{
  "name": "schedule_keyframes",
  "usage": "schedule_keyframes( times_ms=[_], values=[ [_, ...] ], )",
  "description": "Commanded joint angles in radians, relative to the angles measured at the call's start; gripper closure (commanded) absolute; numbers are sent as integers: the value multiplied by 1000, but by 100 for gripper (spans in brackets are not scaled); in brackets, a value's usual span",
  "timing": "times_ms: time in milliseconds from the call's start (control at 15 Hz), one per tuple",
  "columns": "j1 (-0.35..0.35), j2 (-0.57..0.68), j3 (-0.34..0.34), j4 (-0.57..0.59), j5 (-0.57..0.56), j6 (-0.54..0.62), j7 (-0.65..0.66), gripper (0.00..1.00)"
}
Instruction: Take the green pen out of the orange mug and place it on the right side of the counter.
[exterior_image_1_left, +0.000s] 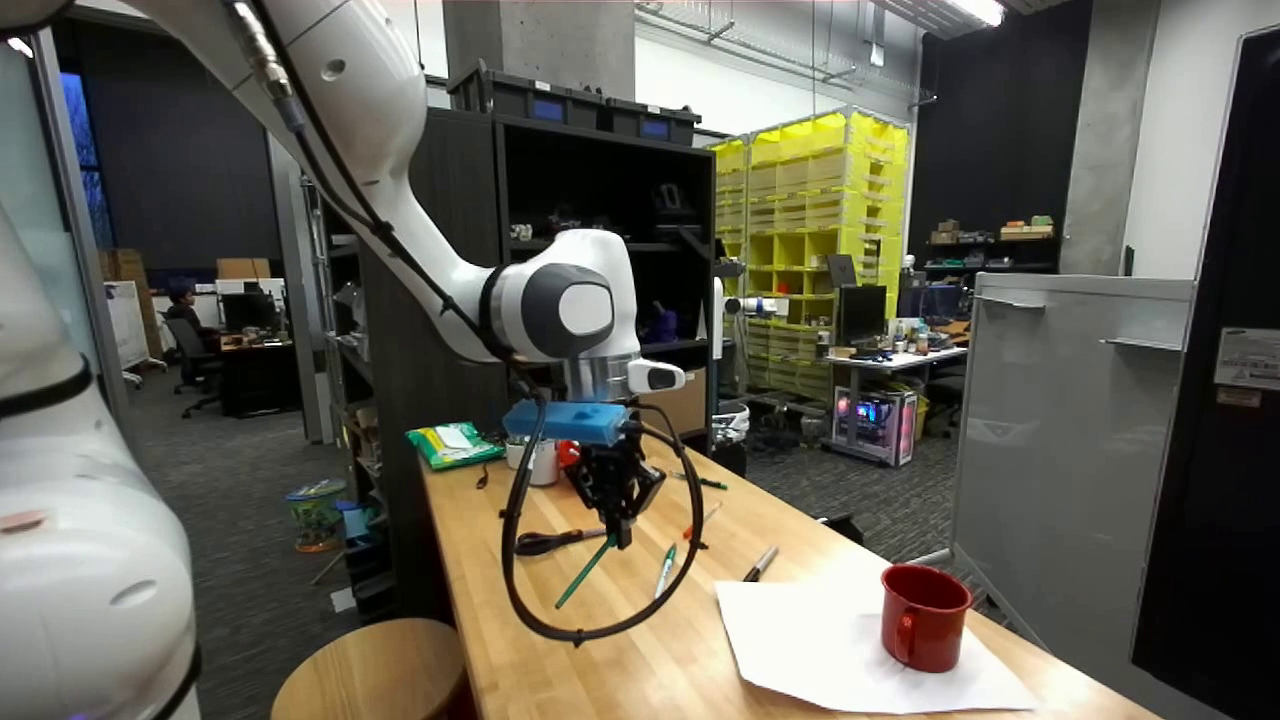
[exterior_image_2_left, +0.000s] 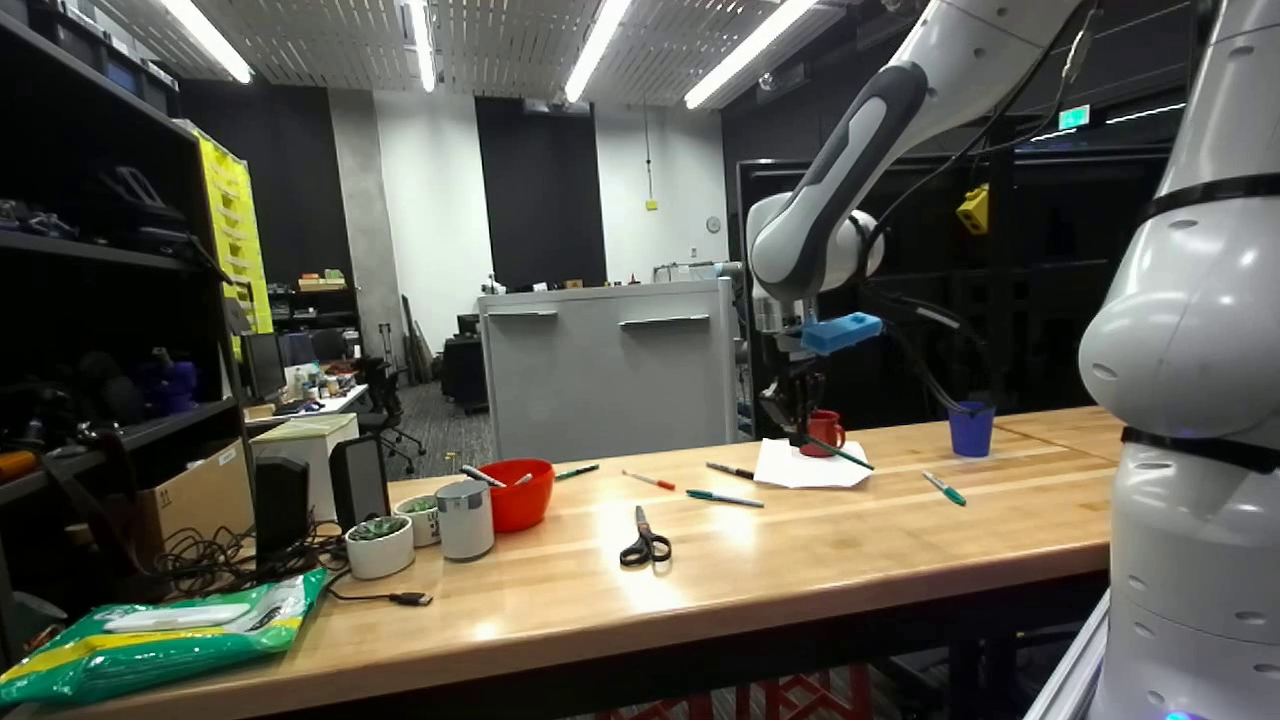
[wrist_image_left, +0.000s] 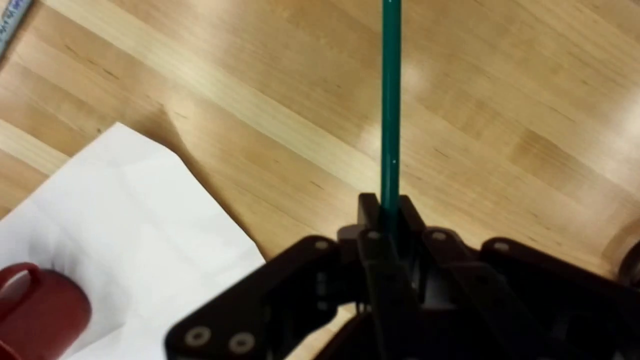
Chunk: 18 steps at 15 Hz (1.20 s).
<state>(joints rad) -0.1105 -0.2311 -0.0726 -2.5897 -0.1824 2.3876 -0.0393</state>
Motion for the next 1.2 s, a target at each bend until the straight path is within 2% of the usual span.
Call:
schedule_keyframes(
  times_ms=[0, 400, 600, 867, 1133],
  values=[
    [-37, -25, -44, -60, -29, 13, -48, 97],
    [-81, 26, -112, -89, -28, 47, -131, 97],
    [-87, 76, -138, -77, -13, 99, -179, 97],
    [-77, 168, -159, -49, 36, 188, -257, 97],
    [-73, 267, -151, 1, 146, 260, -360, 97]
  ],
)
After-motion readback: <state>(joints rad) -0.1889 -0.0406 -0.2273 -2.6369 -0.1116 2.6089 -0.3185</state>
